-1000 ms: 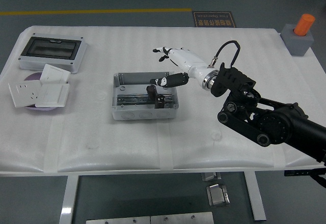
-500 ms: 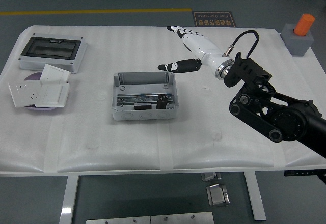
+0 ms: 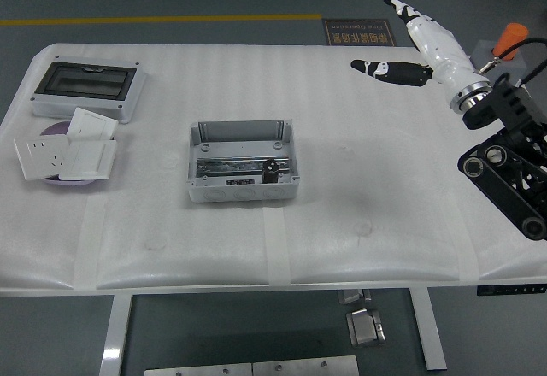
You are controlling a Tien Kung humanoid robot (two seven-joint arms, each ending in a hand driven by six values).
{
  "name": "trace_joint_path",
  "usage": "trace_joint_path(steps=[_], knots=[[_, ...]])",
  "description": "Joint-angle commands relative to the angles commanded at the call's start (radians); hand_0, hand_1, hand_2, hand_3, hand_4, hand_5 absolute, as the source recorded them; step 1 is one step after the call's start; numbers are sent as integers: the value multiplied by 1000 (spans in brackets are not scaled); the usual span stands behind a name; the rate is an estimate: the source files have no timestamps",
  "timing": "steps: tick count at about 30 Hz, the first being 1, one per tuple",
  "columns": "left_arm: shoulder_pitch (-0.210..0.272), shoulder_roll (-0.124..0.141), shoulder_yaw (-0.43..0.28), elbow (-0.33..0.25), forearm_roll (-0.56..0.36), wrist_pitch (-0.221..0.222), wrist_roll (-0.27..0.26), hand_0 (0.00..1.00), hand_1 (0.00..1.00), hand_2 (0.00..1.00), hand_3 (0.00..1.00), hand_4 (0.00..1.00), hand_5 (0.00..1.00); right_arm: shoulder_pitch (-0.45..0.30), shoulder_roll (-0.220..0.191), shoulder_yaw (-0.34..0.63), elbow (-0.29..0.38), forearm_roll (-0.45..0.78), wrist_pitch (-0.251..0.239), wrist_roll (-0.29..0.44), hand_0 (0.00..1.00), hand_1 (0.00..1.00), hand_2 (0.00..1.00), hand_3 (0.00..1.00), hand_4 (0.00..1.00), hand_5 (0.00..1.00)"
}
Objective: Pick up the battery,place it into the box
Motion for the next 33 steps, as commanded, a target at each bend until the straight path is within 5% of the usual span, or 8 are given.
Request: trace_joint_path(steps=[11,19,33], knots=[[12,-7,-10,0,4,-2,8,569,642,465,540,511,376,-129,-1,259,-26,149,-19,64,998,879,936,998,998,636],[20,-1,-35,0,29,-4,18,569,642,465,540,513,373,-161,-2,324,-30,184,-19,77,998,875,933,998,998,636],[25,-1,-33,0,18,-4,17,569,643,466,539,515,369,-193,-8,370,25,-40,-28,24,998,873,932,998,998,635]])
